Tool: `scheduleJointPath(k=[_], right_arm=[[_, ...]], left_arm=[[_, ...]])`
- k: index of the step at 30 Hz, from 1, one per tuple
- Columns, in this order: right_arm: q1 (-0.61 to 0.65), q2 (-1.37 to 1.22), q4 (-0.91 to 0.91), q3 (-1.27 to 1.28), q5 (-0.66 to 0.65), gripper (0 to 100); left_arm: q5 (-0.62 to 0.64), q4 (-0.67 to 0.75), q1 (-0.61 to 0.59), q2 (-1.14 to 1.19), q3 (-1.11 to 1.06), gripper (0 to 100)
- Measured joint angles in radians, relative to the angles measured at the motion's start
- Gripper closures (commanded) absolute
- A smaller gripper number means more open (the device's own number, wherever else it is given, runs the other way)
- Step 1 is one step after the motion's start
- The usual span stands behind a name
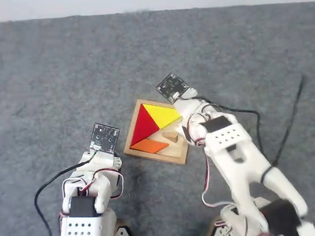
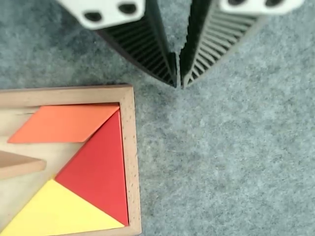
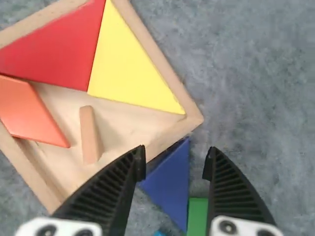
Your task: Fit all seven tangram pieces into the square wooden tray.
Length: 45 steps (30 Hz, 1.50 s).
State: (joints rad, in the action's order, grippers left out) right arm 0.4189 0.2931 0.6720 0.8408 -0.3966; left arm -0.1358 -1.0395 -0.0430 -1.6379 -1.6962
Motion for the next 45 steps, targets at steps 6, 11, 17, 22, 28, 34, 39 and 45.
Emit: scheduleJointPath(k=[6,11,17,22,28,34,39,45], right_arm=[[0.028,-0.117,0.000,-0.032,-0.005,79.8],[0.061,-0.118,-0.002,-0.032,-0.006,79.8],[0.130,-0.118,-0.002,-0.032,-0.020,79.8],[0.155,-0.118,-0.002,-0.026,-0.041,79.7],[0.106,-0.015,0.026,0.023,-0.044,81.2],[0.078,0.163,0.147,0.112,-0.044,85.7],[0.133,0.164,0.091,0.184,-0.046,84.7],[0.184,0.077,0.017,0.184,-0.046,84.7]], left_arm=[[0.000,0.000,0.000,0.000,0.000,99],[0.000,0.000,0.000,0.000,0.000,99],[0.000,0.000,0.000,0.000,0.000,99],[0.000,0.000,0.000,0.000,0.000,99],[0.000,0.000,0.000,0.000,0.000,99],[0.000,0.000,0.000,0.000,0.000,99],[0.000,0.000,0.000,0.000,0.000,99],[0.000,0.000,0.000,0.000,0.000,99]])
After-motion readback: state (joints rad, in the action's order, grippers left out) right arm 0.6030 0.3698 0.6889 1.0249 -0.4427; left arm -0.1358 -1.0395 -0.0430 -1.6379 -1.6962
